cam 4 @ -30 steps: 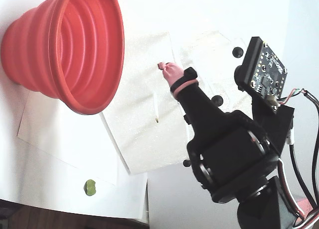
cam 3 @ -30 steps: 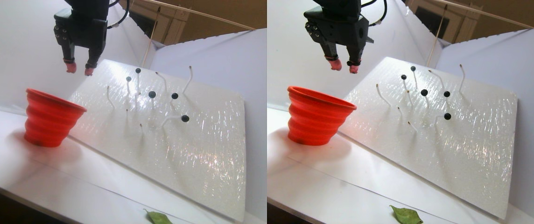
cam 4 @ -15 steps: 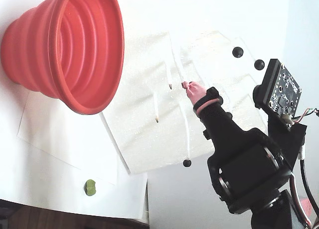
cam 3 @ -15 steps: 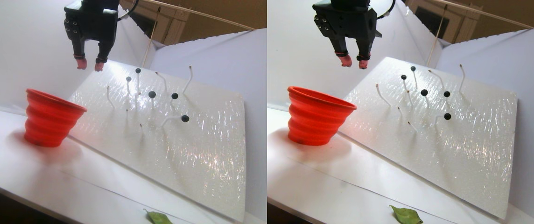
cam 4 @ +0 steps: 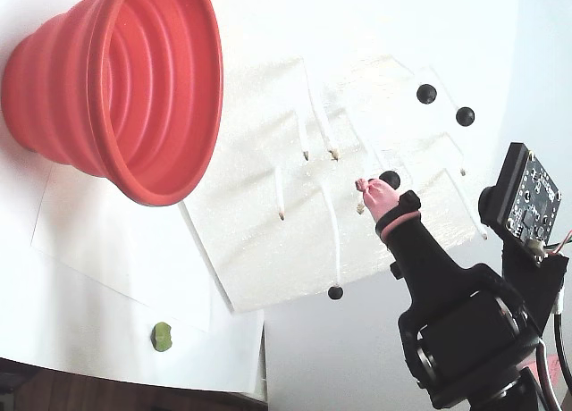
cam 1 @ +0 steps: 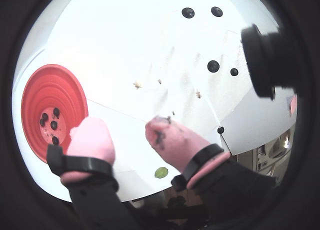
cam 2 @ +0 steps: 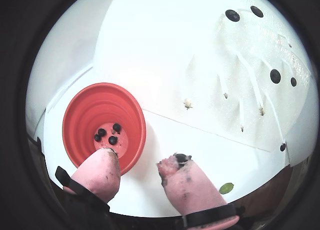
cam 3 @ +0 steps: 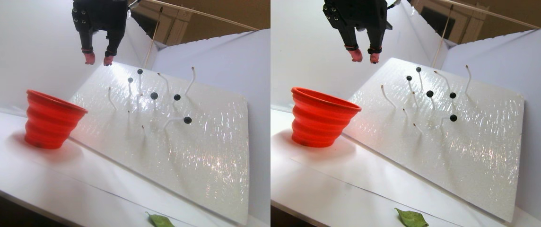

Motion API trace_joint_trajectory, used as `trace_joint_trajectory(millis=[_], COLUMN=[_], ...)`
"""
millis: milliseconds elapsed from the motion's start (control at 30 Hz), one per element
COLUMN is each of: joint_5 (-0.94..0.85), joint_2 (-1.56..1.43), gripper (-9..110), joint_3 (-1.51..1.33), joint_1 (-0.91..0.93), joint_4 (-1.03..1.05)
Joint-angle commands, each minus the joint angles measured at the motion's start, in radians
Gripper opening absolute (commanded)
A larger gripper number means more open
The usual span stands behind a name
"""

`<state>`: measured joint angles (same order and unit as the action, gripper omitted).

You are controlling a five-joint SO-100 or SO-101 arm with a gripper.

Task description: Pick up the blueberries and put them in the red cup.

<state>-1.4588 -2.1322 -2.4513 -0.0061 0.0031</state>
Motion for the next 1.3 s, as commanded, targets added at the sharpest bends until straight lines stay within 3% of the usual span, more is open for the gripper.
trace_joint_trajectory(millis=[0, 633, 1267], joint_5=[-0.008, -0.048, -0.071], joint_2=[-0.117, -0.25, -0.187], gripper=[15, 15, 15], joint_3=[0.014, -0.058, -0.008], joint_1=[0.055, 0.147, 0.245], joint_4=[0.014, 0.049, 0.02])
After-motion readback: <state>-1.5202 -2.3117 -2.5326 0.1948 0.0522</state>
